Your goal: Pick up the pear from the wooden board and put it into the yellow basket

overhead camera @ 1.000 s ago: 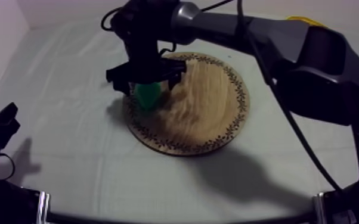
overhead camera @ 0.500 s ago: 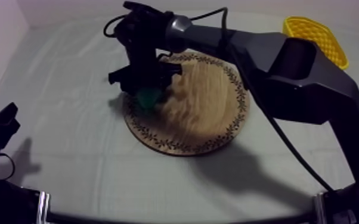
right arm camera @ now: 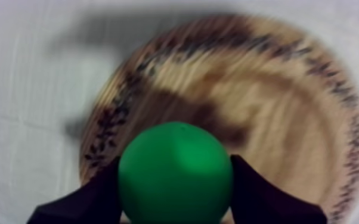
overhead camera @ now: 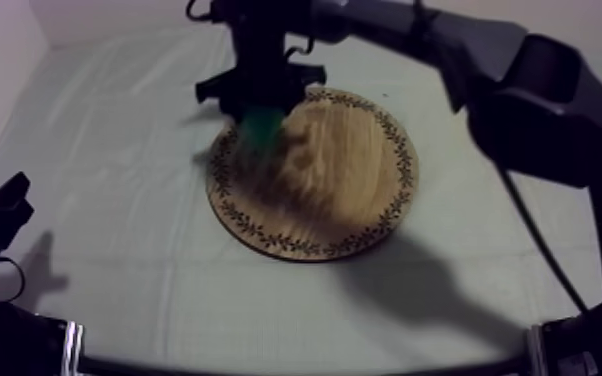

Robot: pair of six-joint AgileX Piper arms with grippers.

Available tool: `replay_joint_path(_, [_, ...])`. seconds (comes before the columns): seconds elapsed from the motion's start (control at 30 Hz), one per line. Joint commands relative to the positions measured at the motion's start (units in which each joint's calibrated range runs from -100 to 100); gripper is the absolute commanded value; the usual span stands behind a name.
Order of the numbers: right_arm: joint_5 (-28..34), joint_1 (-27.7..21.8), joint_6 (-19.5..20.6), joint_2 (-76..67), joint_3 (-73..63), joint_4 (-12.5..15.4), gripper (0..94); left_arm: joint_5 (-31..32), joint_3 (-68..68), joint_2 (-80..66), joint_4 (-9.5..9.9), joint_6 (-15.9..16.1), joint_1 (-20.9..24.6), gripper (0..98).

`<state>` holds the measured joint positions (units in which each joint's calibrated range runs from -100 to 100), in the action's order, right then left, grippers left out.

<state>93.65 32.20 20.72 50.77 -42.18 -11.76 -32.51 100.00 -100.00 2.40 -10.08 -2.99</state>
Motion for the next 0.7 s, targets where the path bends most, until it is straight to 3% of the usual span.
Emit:
replay_joint_path(0.0, [-0.40,-1.42,-1.61,-5.81,2.97,-0.88,36.0,0.01,0.00,0.00,0.02,-0.01,-0.01,0.1])
replay_joint_path(0.3, [-1.50,-9.34,-7.85,-22.55,14.09,-4.83,36.3,0.01,0.00,0.00,0.02,-0.01,-0.01,0.1])
replay_joint_path(0.67, [-14.08,-21.50,-13.25,-38.06,34.05,-9.05,37.0,0.01,0.00,0.00,0.02,-0.01,-0.01,0.1])
